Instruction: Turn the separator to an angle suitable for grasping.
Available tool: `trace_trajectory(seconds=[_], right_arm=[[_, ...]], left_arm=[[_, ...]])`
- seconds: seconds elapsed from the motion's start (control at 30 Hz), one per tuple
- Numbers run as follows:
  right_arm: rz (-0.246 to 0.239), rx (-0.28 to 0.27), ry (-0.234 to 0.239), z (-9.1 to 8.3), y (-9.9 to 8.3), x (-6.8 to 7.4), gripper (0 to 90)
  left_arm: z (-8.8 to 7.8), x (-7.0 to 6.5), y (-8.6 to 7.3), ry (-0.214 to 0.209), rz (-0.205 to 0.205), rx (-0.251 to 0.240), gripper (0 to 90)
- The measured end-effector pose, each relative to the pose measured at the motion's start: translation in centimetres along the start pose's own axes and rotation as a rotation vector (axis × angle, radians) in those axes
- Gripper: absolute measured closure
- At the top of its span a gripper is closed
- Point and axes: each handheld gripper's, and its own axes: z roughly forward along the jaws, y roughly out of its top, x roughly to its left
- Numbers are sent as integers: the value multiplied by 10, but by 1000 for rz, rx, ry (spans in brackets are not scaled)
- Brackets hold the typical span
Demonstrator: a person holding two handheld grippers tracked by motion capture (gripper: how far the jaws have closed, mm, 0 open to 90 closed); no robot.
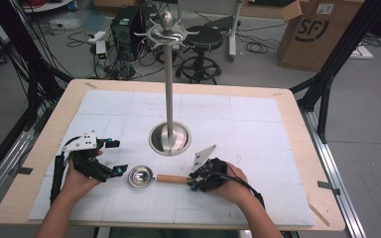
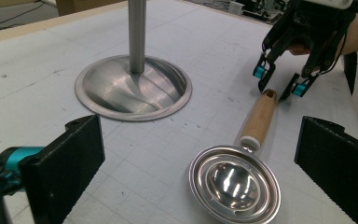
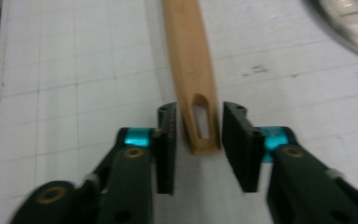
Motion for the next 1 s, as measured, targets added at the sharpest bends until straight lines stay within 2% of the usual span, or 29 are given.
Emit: trace_trajectory(seconds=[0.03,0.2,0.33,0.53,0.73,0.87,0.93,1.0], right_arm=[[-15,-20,2,1,2,0,681],[-33,-52,20,10,10,-3,675],[-59,-50,30,20,24,-3,678],[-105,-37,31,38,54,-5,680],[-111,-46,40,49,74,-7,676],[-88,-50,30,43,71,-6,579],[-81,-62,17,39,69,-6,565],[-56,-108,-10,18,58,-4,543]], left_arm=[[-1,0,0,2,4,0,21],[-2,-1,1,2,3,-1,21],[-2,-1,1,2,5,2,21],[-6,-1,0,4,14,10,21],[-10,1,-1,13,9,7,21],[-10,0,-1,11,10,4,21],[-10,0,-1,7,6,4,21],[-9,0,-1,9,8,10,21]])
